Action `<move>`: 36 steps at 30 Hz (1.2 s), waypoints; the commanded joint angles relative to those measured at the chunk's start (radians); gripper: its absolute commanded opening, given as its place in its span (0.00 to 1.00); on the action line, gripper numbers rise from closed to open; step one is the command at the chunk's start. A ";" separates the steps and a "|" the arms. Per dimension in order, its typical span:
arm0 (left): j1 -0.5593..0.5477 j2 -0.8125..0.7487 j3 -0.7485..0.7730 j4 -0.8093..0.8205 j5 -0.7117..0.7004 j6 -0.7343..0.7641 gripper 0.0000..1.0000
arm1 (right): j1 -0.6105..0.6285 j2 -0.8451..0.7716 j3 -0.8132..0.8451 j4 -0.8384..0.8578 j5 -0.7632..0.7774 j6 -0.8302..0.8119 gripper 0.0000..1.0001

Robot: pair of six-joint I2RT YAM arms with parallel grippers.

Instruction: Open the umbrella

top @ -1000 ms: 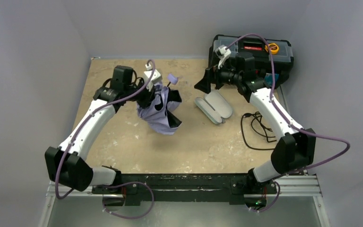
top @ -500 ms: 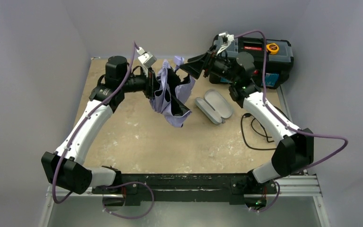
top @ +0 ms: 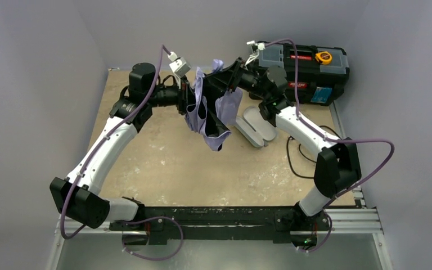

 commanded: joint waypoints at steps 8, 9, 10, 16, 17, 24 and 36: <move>-0.029 -0.049 -0.207 -0.363 0.039 0.451 0.00 | -0.159 0.097 0.463 0.200 0.269 0.134 0.22; -0.028 -0.053 -0.239 -0.375 0.023 0.461 0.00 | -0.180 0.119 0.536 0.193 0.290 0.128 0.22; -0.028 -0.053 -0.259 -0.414 0.012 0.492 0.00 | -0.204 0.150 0.612 0.184 0.307 0.121 0.23; -0.009 -0.052 -0.305 -0.532 -0.054 0.613 0.00 | -0.329 0.265 1.004 0.087 0.433 0.102 0.25; -0.004 -0.054 -0.307 -0.538 -0.060 0.627 0.00 | -0.340 0.267 1.024 0.085 0.439 0.099 0.24; 0.012 -0.064 -0.193 -0.520 -0.122 0.663 0.00 | -0.349 0.154 0.773 0.113 0.169 -0.002 0.67; 0.040 -0.053 0.060 -0.529 -0.763 1.364 0.00 | -0.127 -0.065 0.670 -1.176 -0.052 -1.405 0.88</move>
